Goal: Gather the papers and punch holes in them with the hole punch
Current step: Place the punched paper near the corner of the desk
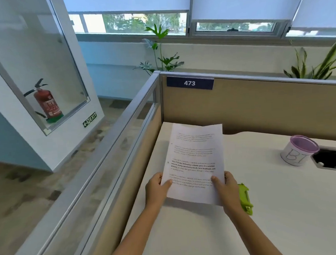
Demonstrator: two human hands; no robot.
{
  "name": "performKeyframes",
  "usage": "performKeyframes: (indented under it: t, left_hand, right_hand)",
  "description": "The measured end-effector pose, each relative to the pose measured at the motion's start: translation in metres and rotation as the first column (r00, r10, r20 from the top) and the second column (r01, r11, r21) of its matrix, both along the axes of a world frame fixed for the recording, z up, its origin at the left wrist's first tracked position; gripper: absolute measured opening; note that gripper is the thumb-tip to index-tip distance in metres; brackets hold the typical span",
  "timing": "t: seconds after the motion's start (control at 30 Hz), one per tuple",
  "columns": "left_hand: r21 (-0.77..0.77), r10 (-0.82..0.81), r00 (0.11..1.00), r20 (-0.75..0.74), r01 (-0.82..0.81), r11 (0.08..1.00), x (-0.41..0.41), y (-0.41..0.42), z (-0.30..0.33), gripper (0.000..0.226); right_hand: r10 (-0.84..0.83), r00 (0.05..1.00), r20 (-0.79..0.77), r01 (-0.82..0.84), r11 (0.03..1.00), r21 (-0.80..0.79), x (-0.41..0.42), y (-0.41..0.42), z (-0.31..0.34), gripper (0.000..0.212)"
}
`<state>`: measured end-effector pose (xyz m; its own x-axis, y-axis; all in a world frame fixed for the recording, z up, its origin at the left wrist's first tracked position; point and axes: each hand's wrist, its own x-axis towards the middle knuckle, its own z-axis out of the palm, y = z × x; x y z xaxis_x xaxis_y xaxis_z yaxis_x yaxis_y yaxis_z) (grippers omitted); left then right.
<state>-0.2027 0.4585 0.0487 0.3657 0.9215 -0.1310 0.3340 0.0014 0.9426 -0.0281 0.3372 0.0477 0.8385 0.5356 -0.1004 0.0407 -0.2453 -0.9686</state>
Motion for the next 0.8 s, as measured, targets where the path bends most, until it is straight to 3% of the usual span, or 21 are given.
performKeyframes:
  t: [0.37, 0.6, 0.8]
  left_hand:
    - [0.178, 0.122, 0.97, -0.211, -0.085, 0.98, 0.017, 0.055, -0.026, 0.014]
    - [0.261, 0.129, 0.827, -0.548, 0.022, 0.965, 0.026, 0.058, -0.022, 0.038]
    - [0.238, 0.119, 0.756, -0.644, 0.051, 0.97, 0.027, 0.06, -0.019, 0.035]
  right_hand:
    - [0.062, 0.985, 0.162, -0.028, 0.979, -0.202, -0.002, 0.076, -0.039, 0.025]
    - [0.121, 0.919, 0.374, 0.026, 0.93, -0.366, -0.004, 0.08, -0.039, 0.037]
    - [0.131, 0.896, 0.425, 0.109, 0.863, -0.494, -0.009, 0.079, -0.041, 0.045]
